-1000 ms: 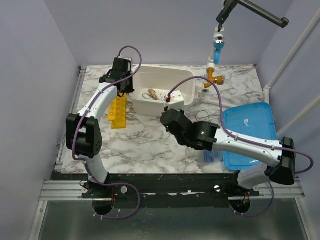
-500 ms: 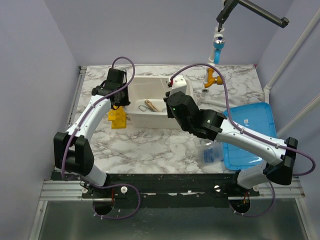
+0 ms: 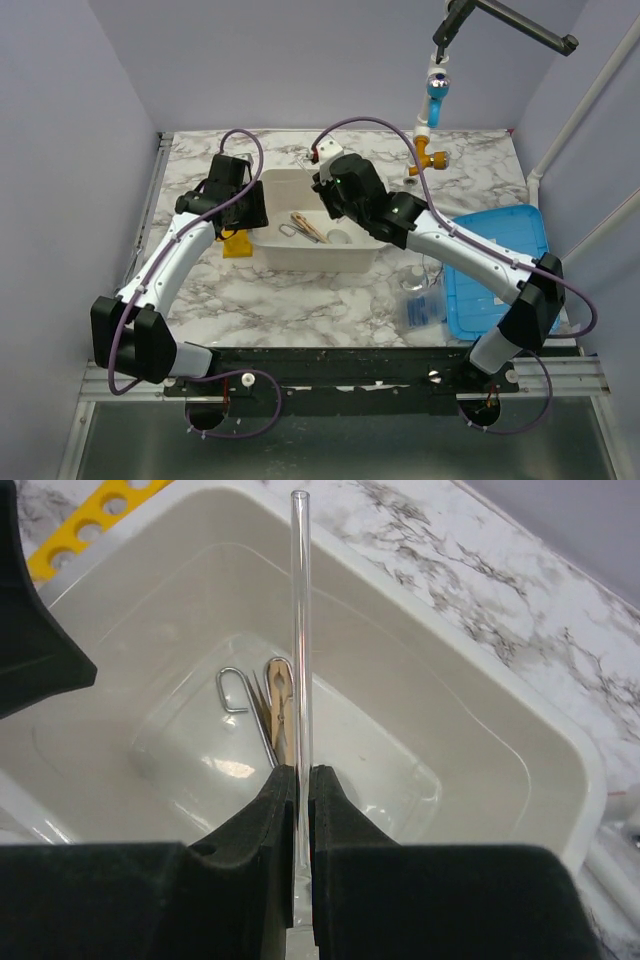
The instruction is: Organize the chemistry lab equipment
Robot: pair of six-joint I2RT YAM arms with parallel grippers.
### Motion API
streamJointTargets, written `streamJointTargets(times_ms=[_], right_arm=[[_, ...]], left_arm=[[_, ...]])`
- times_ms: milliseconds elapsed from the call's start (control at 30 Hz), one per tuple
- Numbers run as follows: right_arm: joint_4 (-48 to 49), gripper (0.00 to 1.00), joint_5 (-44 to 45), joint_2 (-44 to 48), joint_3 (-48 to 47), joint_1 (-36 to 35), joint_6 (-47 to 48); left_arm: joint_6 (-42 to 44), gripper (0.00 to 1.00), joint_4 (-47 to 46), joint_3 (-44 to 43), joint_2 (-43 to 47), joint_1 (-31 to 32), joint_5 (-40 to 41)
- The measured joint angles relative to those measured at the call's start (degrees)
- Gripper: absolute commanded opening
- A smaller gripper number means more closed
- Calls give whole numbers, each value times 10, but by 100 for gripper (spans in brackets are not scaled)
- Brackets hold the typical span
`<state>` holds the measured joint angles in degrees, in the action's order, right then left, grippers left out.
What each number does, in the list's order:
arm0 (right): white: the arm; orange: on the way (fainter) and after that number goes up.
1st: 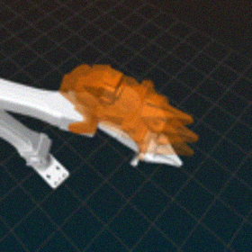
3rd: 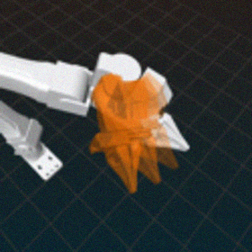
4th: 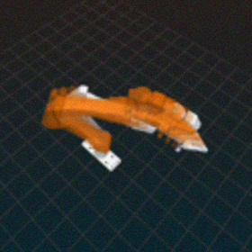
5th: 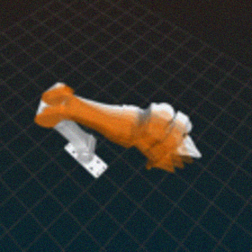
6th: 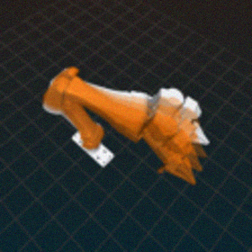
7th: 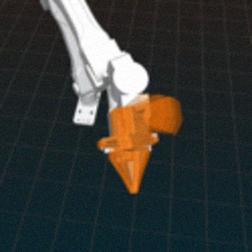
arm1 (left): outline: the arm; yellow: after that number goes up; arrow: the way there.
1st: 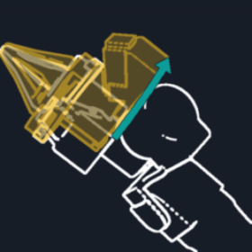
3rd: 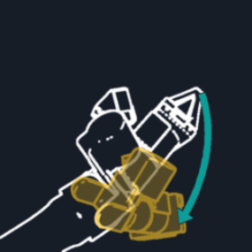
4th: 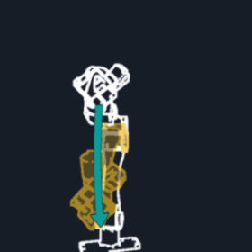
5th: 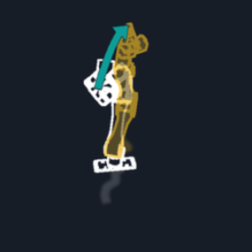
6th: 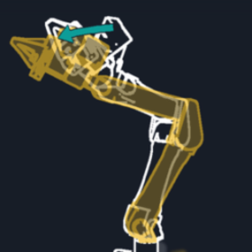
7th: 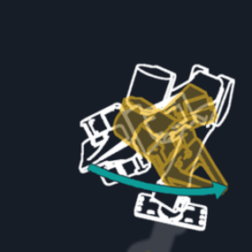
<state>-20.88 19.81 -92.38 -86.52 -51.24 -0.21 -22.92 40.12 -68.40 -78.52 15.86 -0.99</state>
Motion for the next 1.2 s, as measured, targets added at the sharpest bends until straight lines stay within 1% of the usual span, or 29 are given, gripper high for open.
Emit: streamJointTargets(times_ms=[67, 200, 400, 567, 767, 1000, 1200], right_arm=[[4, 1, -37, -9, 0, 6, 22], [7, 1, -96, -21, 4, 17, 54], [8, 1, -164, -41, 8, 41, 76], [2, 1, -208, -74, 7, 57, 83], [-23, 1, -243, -134, -13, 63, 94], [-37, 1, -276, -194, -29, 70, 104], [-42, 1, -311, -226, -44, 78, 106]], left_arm=[[-2, 63, 0, 0, 6, 0, -8], [0, 69, 0, 0, 19, 0, -19], [9, 79, 5, -18, 44, 0, -31], [30, 81, 3, -48, 74, 0, -28], [63, 84, -33, -55, 107, -9, 18], [94, 83, -101, -23, 142, -19, 65], [114, 83, -159, 41, 161, -21, 96]])
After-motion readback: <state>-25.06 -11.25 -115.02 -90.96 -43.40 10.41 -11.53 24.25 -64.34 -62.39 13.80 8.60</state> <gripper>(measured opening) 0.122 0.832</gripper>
